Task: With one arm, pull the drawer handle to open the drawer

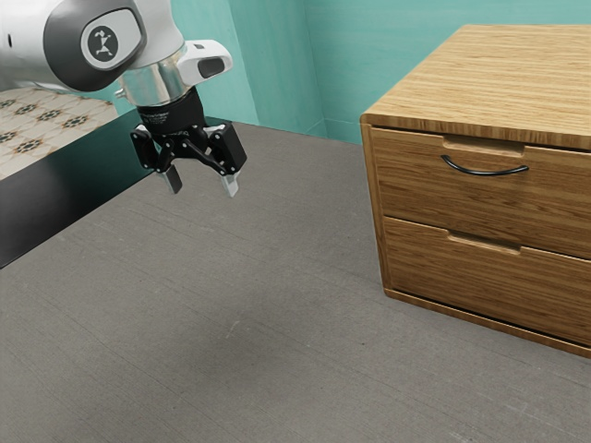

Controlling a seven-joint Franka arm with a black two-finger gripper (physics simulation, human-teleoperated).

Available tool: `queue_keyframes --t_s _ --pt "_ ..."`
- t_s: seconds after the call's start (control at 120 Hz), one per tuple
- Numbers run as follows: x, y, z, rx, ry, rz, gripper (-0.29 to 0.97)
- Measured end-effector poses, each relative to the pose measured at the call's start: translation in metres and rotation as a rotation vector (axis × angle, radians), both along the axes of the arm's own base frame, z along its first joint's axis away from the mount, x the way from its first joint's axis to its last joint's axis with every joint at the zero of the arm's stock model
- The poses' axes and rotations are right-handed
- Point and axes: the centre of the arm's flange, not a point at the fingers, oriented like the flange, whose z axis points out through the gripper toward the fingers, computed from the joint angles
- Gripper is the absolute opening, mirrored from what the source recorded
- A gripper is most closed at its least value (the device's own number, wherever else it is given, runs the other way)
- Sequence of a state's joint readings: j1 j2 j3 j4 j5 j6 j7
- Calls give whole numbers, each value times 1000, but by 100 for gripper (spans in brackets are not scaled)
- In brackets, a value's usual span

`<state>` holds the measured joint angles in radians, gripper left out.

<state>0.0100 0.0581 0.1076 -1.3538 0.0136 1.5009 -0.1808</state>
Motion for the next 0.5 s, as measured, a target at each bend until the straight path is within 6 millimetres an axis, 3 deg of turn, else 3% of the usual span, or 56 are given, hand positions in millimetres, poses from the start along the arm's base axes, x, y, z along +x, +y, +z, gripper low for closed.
queue_keyframes --t_s 0.175,0.2,0.275,0.317,0.4,0.5 --pt "-3 13 2 -40 -7 26 68" --pt "-8 16 14 -40 -31 28 68" --pt "-32 21 93 -18 -186 -4 68" --pt "-43 20 122 0 -245 -64 68" --pt "-51 7 139 31 -272 -238 68" --pt "-48 -30 138 62 -263 -532 68"
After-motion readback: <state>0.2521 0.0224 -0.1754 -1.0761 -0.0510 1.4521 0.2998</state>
